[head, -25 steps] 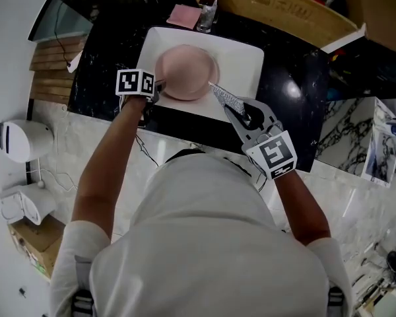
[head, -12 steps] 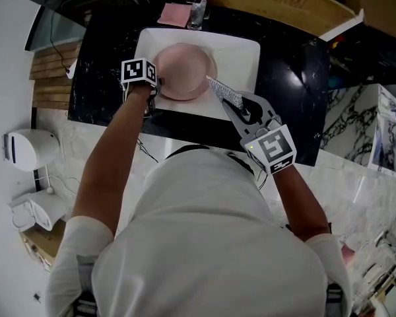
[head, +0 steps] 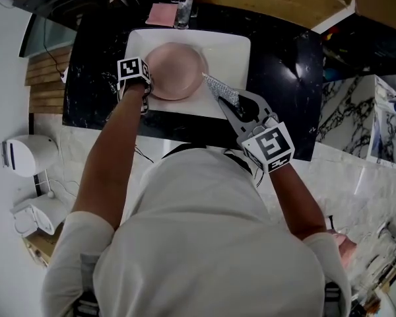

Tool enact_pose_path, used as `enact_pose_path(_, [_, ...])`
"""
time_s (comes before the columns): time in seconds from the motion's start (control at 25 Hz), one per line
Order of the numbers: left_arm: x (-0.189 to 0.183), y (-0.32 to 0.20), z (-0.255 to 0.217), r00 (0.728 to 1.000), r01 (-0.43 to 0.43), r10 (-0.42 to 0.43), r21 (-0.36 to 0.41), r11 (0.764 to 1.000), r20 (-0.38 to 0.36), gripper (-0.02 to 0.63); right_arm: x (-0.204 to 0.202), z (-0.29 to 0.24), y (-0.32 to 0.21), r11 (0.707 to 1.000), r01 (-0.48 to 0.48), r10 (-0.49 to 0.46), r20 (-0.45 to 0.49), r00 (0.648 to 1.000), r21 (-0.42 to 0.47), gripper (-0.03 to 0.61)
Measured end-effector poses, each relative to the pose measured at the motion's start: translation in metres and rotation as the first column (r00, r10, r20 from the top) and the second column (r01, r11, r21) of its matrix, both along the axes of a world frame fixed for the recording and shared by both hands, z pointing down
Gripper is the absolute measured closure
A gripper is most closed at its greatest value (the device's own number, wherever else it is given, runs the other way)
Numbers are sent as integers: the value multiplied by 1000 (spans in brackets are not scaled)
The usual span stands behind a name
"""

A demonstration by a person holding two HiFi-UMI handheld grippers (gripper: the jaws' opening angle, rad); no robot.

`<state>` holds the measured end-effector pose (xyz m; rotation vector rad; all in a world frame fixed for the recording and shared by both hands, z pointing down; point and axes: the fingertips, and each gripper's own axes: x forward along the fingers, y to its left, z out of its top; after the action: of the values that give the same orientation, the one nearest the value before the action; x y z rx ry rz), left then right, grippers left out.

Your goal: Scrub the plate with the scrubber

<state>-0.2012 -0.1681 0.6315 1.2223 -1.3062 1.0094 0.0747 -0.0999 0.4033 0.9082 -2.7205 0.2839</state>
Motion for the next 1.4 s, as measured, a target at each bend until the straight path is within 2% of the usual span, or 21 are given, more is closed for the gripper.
enact_pose_path(0.36, [6,3,27,999,-28,27,-74,997,-18,437,11,5,4,999,-21,20,-31,999,-31,500])
enact_pose_path(0.48, [9,5,36,998,-50,46,-104,993,-39,466,13,7,4,999,-37,35,-42,998,-37,500])
enact_pose_path(0.64, [17,5,43,991,-63,50,-110,992,-121,480,14,8,5,998,-49,46,-57,997,-44,500])
enact_pose_path(0.76, [24,5,43,980,-55,32,-115,992,-194,516,16,11,5,996,-63,58,-74,996,-57,500])
enact_pose_path(0.92, [32,-5,32,958,-43,30,-40,998,-287,556,12,14,4,995,-75,70,-82,994,-60,500])
enact_pose_path(1.12, [40,-18,13,917,28,2,69,997,-399,593,5,14,2,995,-78,72,-88,994,-58,500])
enact_pose_path(1.4, [52,-24,-5,878,19,59,159,987,-475,595,-1,9,-3,995,-86,81,-101,992,-44,500])
